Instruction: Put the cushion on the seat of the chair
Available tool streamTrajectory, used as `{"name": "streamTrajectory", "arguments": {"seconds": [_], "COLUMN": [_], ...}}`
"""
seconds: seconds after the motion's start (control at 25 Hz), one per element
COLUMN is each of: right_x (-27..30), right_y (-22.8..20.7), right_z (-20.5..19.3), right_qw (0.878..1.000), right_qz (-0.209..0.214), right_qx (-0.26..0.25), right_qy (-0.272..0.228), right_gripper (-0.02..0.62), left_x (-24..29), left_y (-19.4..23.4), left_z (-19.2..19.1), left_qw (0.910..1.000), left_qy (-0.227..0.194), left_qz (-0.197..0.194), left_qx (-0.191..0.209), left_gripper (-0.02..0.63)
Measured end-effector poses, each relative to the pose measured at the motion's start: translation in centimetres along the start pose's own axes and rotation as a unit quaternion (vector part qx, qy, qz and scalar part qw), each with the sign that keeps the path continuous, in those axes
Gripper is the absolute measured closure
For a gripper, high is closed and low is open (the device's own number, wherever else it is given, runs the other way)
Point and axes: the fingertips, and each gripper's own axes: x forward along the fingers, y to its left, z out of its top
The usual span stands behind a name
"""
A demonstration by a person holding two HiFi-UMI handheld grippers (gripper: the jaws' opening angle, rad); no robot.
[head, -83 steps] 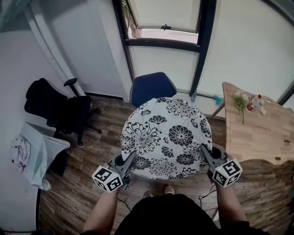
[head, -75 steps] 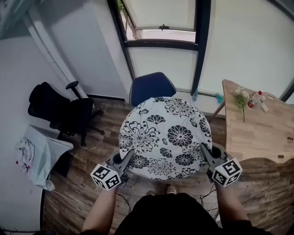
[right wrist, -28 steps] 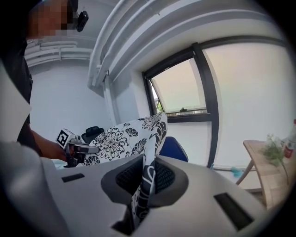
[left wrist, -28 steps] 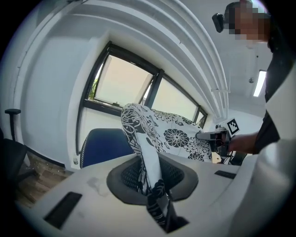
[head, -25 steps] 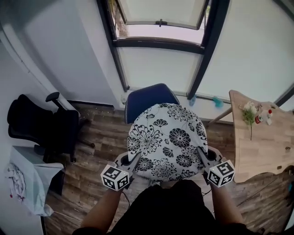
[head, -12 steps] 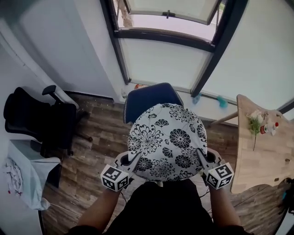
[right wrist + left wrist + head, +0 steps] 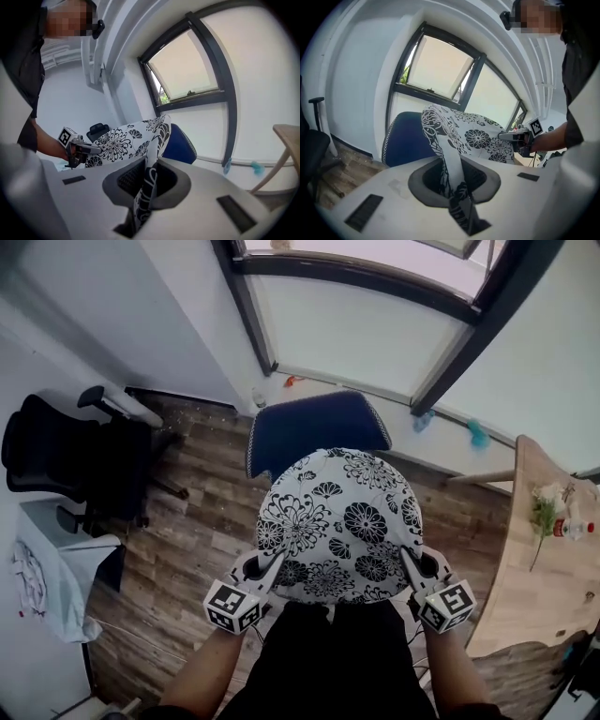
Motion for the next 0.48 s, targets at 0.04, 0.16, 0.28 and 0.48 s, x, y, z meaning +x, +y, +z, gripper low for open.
{"name": "streamTrajectory", "arguments": {"seconds": [0.04,0.16,0.28,0.48], "right_x": [-0.2,1.0,2.2,4.4], "right_y": [0.3,-0.6,-1.8,-4.0], "right_z": [0.5,-0.4,-2.5,-5.3], "right_qw": [1.0,1.0,0.999,0.998], "right_qz": [0.0,0.005,0.013,0.013], "right_qx": [0.003,0.013,0.018,0.027], "right_qy": [0.005,0.02,0.034,0.057], "right_gripper": [0.558,0.558,0.558,0.558], "left_x": [-0.3,0.8,2.2,4.5], "left_y": [-0.2,0.3,1.1,2.4], "left_z": [0.3,-0.6,-2.8,-5.4], "left_qw": [1.0,0.9999,0.9995,0.9988], "left_qy": [0.001,0.011,0.022,0.044], "left_qz": [0.0,0.005,0.015,0.014], "left_qx": [0.0,-0.008,-0.016,-0.017], "left_gripper": [0.568,0.568,0.568,0.568]}}
